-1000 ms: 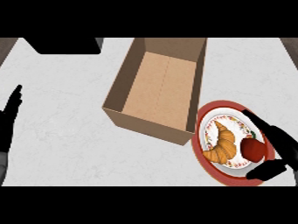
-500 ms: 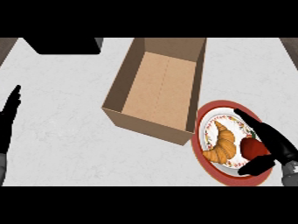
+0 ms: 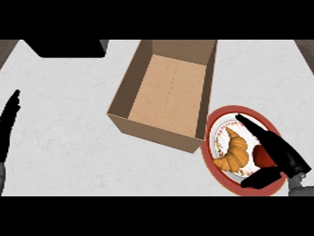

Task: Pick the croissant from the plate and place it in the cardboard box

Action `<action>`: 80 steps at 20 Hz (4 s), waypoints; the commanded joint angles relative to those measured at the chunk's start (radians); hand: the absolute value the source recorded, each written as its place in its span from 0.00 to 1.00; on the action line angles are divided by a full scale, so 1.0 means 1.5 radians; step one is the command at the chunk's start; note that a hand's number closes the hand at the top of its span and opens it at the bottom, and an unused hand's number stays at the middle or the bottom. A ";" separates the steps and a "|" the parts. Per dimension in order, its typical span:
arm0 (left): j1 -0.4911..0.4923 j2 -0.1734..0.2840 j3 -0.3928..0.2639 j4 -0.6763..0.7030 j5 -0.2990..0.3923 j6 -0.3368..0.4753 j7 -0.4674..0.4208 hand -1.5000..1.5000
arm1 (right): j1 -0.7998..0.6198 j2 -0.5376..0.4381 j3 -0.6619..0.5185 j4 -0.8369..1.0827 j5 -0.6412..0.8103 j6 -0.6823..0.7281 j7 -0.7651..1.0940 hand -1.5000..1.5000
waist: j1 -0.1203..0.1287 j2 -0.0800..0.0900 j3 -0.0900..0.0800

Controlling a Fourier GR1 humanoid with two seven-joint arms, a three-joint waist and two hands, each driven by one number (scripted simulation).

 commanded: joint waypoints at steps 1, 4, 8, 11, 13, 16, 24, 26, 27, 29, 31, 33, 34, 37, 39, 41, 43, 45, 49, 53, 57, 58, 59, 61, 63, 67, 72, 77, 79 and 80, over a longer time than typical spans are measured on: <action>0.003 -0.009 0.019 0.010 -0.009 -0.015 -0.019 0.50 | -0.008 0.027 -0.006 -0.061 -0.001 0.037 0.045 0.00 | 0.000 0.000 0.000; 0.027 -0.002 0.037 -0.005 -0.007 -0.034 -0.035 0.50 | 0.016 0.036 0.010 -0.062 0.040 0.035 0.050 0.00 | 0.001 0.000 0.000; -0.004 -0.045 0.014 0.015 -0.041 0.009 -0.025 0.50 | 0.005 0.023 0.004 -0.027 0.056 0.065 0.077 0.00 | 0.000 0.000 0.000; 0.019 -0.020 0.034 -0.036 -0.030 -0.028 0.008 0.50 | 0.005 0.070 0.021 0.008 0.095 0.029 0.091 0.00 | 0.002 0.000 0.000; 0.020 -0.028 0.040 -0.031 -0.023 -0.037 -0.003 0.50 | -0.029 0.044 -0.012 0.052 0.085 0.062 0.075 0.00 | 0.003 0.000 0.000; 0.003 -0.042 0.039 -0.006 -0.040 -0.030 -0.013 0.50 | -0.015 0.094 0.005 0.108 0.136 -0.029 0.036 1.00 | 0.002 0.000 0.000; -0.002 -0.032 0.050 0.006 -0.042 -0.047 -0.024 0.50 | -0.112 0.112 -0.009 0.154 0.240 -0.156 0.052 1.00 | 0.003 0.001 0.000; 0.011 -0.035 0.061 0.016 -0.039 -0.039 -0.043 0.50 | -0.054 0.072 -0.028 0.098 0.242 -0.176 0.027 1.00 | 0.000 0.000 0.000; -0.020 -0.041 0.052 0.008 -0.050 -0.033 -0.004 0.50 | -0.042 0.076 -0.014 0.060 0.259 -0.173 0.048 1.00 | -0.001 0.000 0.000; -0.049 -0.039 0.061 0.072 -0.049 -0.031 -0.041 0.50 | -0.122 0.045 -0.046 0.159 0.246 -0.191 -0.048 1.00 | 0.001 0.003 0.000; -0.030 -0.042 0.047 0.033 -0.044 -0.042 -0.031 0.50 | -0.200 -0.038 -0.046 0.200 0.227 -0.116 -0.141 1.00 | 0.021 0.008 0.001; -0.043 -0.044 0.037 0.009 -0.039 -0.053 -0.014 0.50 | -0.246 -0.093 -0.037 0.218 0.227 -0.081 -0.222 1.00 | 0.042 0.012 0.003; -0.041 -0.048 0.031 0.022 -0.050 -0.047 -0.025 0.50 | -0.262 -0.118 -0.018 0.216 0.233 -0.060 -0.268 1.00 | 0.045 0.016 0.002; -0.044 -0.061 0.021 0.021 -0.059 -0.035 -0.029 0.50 | -0.337 -0.148 -0.052 0.324 0.242 -0.119 -0.363 1.00 | 0.045 0.016 0.003; -0.024 -0.053 0.025 0.008 -0.052 -0.048 -0.023 0.50 | -0.403 -0.180 -0.087 0.350 0.208 -0.089 -0.412 1.00 | 0.044 0.011 0.002; -0.058 -0.024 0.048 0.041 -0.033 -0.077 -0.023 0.50 | -0.432 -0.173 -0.115 0.407 0.187 -0.126 -0.477 1.00 | 0.036 0.013 0.002; -0.055 -0.041 0.045 0.031 -0.044 -0.050 -0.017 0.50 | -0.452 -0.162 -0.133 0.418 0.163 -0.145 -0.535 1.00 | 0.030 0.010 0.002; -0.041 -0.049 0.039 0.028 -0.048 -0.048 -0.020 0.50 | -0.477 -0.156 -0.141 0.463 0.161 -0.180 -0.597 1.00 | 0.035 0.012 0.002; -0.024 -0.045 0.043 0.009 -0.047 -0.052 -0.025 0.50 | -0.571 -0.137 -0.143 0.539 0.151 -0.134 -0.638 1.00 | 0.032 0.008 0.001; -0.045 -0.044 0.046 0.005 -0.054 -0.047 0.014 0.50 | -0.614 -0.082 -0.124 0.519 0.139 -0.058 -0.597 1.00 | 0.015 0.003 0.000; -0.009 -0.044 0.054 0.001 -0.046 -0.054 -0.030 0.50 | -0.676 -0.025 -0.129 0.547 0.126 -0.018 -0.523 1.00 | 0.016 0.002 0.000; -0.014 -0.046 0.050 0.011 -0.055 -0.050 -0.021 0.50 | -0.684 0.006 -0.131 0.544 0.117 -0.017 -0.496 1.00 | 0.015 0.002 0.000; -0.025 -0.040 0.060 0.028 -0.049 -0.053 -0.027 0.50 | -0.698 0.021 -0.129 0.549 0.117 -0.007 -0.471 1.00 | 0.013 0.002 0.000; -0.002 -0.044 0.066 0.026 -0.053 -0.043 -0.039 0.50 | -0.695 0.050 -0.138 0.512 0.102 -0.011 -0.427 1.00 | 0.007 0.000 -0.001; -0.003 -0.059 0.049 -0.006 -0.056 -0.044 -0.012 0.50 | -0.723 0.092 -0.131 0.518 0.104 -0.008 -0.366 1.00 | 0.008 -0.001 0.000; -0.009 -0.042 0.059 0.001 -0.058 -0.052 -0.023 0.50 | -0.788 0.111 -0.154 0.610 0.095 0.006 -0.339 1.00 | 0.018 0.004 0.000; -0.004 -0.041 0.060 -0.004 -0.051 -0.067 -0.030 0.50 | -0.796 0.196 -0.139 0.665 0.119 -0.070 -0.319 1.00 | 0.021 0.005 0.000; -0.038 -0.044 0.061 0.042 -0.064 -0.055 -0.044 0.50 | -0.839 0.236 -0.134 0.748 0.149 -0.132 -0.303 1.00 | 0.028 0.011 -0.001; -0.033 -0.063 0.057 0.044 -0.063 -0.044 -0.047 0.50 | -0.869 0.249 -0.133 0.771 0.161 -0.153 -0.267 1.00 | 0.031 0.011 -0.001; -0.057 -0.062 0.047 0.030 -0.076 -0.038 -0.023 0.50 | -0.880 0.243 -0.127 0.787 0.176 -0.173 -0.270 1.00 | 0.036 0.014 -0.001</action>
